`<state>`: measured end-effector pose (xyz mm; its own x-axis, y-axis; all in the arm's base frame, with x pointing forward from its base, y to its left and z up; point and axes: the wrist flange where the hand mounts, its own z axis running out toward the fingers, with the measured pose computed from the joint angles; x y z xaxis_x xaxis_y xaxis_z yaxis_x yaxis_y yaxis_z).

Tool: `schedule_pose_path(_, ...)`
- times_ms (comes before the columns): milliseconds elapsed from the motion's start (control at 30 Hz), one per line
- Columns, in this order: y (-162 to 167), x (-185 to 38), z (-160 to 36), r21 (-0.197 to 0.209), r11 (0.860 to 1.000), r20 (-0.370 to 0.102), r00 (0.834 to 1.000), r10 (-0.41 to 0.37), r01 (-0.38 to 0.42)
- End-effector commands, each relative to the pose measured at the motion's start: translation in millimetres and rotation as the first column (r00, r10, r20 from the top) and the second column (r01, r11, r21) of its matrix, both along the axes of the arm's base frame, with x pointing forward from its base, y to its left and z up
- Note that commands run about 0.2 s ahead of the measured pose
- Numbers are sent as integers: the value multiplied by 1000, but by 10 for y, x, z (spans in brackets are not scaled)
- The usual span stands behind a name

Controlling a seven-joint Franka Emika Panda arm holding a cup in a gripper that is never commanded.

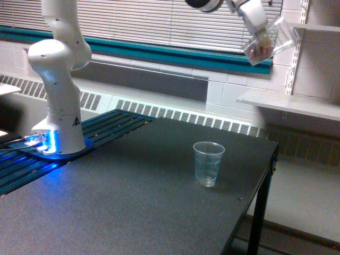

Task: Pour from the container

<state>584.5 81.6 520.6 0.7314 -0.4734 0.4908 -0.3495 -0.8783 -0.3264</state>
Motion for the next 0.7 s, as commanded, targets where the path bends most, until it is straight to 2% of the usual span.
schedule_pose_path(33, 55, -186, -233, -23, 997, -22, 998, 67, -67)
schedule_pose_path(400, -97, -511, -817, 6, 998, -121, 991, 59, -59)
schedule_pose_path(700, -269, -717, -1110, 6, 999, -194, 980, 53, -53)
